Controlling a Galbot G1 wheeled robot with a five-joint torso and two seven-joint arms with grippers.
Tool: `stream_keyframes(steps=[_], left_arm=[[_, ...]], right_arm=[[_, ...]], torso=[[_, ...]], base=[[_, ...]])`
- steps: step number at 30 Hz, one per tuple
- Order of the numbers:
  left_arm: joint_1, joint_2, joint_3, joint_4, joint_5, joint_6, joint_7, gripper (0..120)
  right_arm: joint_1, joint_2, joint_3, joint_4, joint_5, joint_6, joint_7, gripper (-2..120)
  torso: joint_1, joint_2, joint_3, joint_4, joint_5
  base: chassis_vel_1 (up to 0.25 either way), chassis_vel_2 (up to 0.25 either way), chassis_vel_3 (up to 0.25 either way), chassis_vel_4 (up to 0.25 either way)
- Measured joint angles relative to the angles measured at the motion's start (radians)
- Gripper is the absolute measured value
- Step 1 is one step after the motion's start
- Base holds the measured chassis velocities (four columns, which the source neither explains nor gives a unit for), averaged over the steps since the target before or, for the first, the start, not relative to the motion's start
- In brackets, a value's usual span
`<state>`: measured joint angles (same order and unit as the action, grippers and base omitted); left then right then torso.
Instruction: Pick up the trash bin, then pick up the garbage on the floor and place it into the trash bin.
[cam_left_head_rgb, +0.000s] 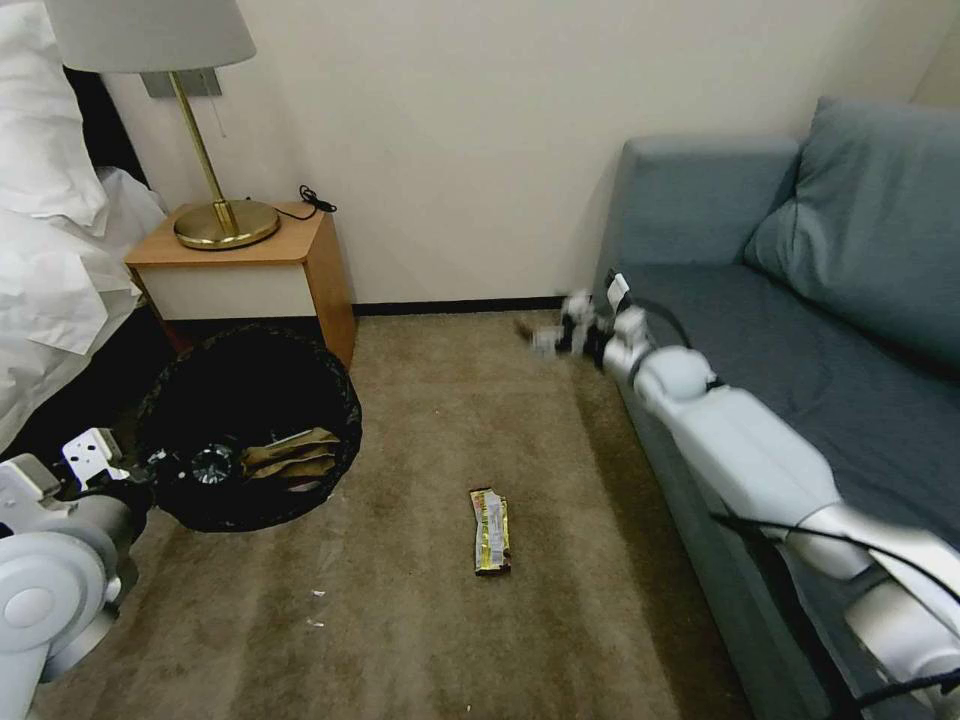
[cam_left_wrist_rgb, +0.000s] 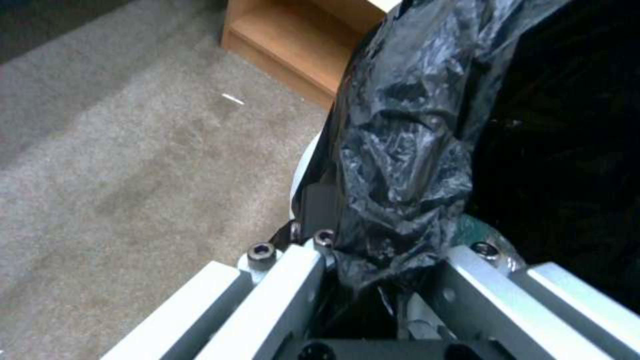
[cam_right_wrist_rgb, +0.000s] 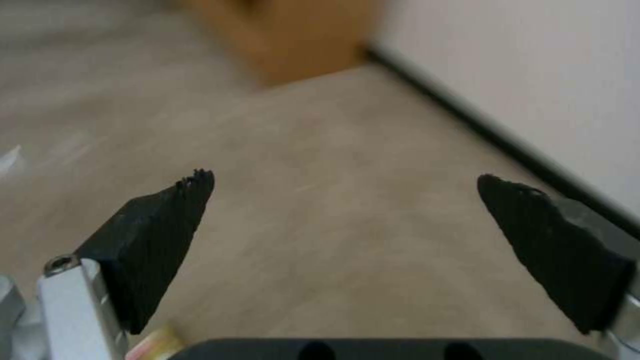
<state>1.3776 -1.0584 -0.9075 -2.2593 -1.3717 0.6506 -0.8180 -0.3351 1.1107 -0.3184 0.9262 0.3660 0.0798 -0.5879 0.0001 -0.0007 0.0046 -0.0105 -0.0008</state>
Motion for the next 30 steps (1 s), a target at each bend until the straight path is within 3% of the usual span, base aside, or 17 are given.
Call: stream_keyframes(steps=[2, 9, 19, 23, 25, 26, 27, 28, 29, 30], left_arm=[[-0.004, -0.004, 0.003, 0.003, 0.002, 0.000, 0.000, 1], [0.018, -0.018, 0.004, -0.013, 0.018, 0.000, 0.000, 1], [0.037, -0.028, -0.002, -0.056, 0.019, 0.000, -0.003, 1], [0.043, -0.035, 0.002, -0.067, 0.021, 0.000, -0.003, 1], [0.039, -0.035, 0.007, -0.067, 0.022, -0.001, -0.005, 1], [0.039, -0.035, 0.007, -0.067, 0.022, -0.001, -0.005, 1], [0.036, -0.030, 0.010, -0.065, 0.021, -0.001, -0.007, 1], [0.036, -0.030, 0.010, -0.065, 0.021, -0.001, -0.007, 1], [0.031, -0.017, 0.013, -0.062, 0.015, -0.002, -0.011, 1], [0.030, -0.011, 0.015, -0.058, 0.013, -0.002, -0.013, 1]], right_arm=[[-0.005, 0.033, -0.024, -0.043, -0.148, 0.056, -0.090, 100], [-0.022, 0.101, -0.108, -0.128, -0.346, 0.149, -0.166, 100], [-0.075, 0.111, -0.146, -0.154, -0.405, 0.112, -0.148, 100], [-0.085, 0.086, -0.176, -0.127, -0.290, 0.010, -0.098, 100], [-0.091, 0.057, -0.208, -0.081, -0.139, -0.141, -0.012, 100], [-0.091, 0.057, -0.208, -0.081, -0.139, -0.141, -0.012, 100], [-0.091, 0.046, -0.223, -0.054, -0.033, -0.217, 0.070, 100], [-0.091, 0.046, -0.223, -0.054, -0.033, -0.217, 0.070, 100], [-0.086, 0.042, -0.239, -0.009, 0.158, -0.353, 0.219, 100], [-0.078, 0.049, -0.234, 0.009, 0.236, -0.427, 0.276, 100]], torso=[[0.000, 0.000, 0.000, 0.0002, -0.0004], [0.000, 0.000, 0.000, 0.0004, -0.0005], [0.000, 0.000, 0.000, 0.0001, -0.0002], [0.000, 0.000, 0.000, 0.0002, -0.0002], [0.000, 0.000, 0.000, -0.0001, -0.0003], [0.000, 0.000, 0.000, -0.0001, -0.0003], [0.000, 0.000, 0.000, -0.0004, -0.0003], [0.000, 0.000, 0.000, -0.0004, -0.0003], [0.000, 0.000, 0.000, -0.0003, -0.0001], [0.000, 0.000, 0.000, -0.0001, -0.0001]], base=[[0.000, 0.000, 0.000, 0.000], [0.000, 0.000, 0.000, 0.000], [0.000, 0.000, 0.000, 0.000], [0.000, 0.000, 0.000, 0.000], [0.000, 0.000, 0.000, 0.000], [0.000, 0.000, 0.000, 0.000], [0.000, 0.000, 0.000, 0.000], [0.000, 0.000, 0.000, 0.000], [0.000, 0.000, 0.000, 0.000], [0.000, 0.000, 0.000, 0.000]])
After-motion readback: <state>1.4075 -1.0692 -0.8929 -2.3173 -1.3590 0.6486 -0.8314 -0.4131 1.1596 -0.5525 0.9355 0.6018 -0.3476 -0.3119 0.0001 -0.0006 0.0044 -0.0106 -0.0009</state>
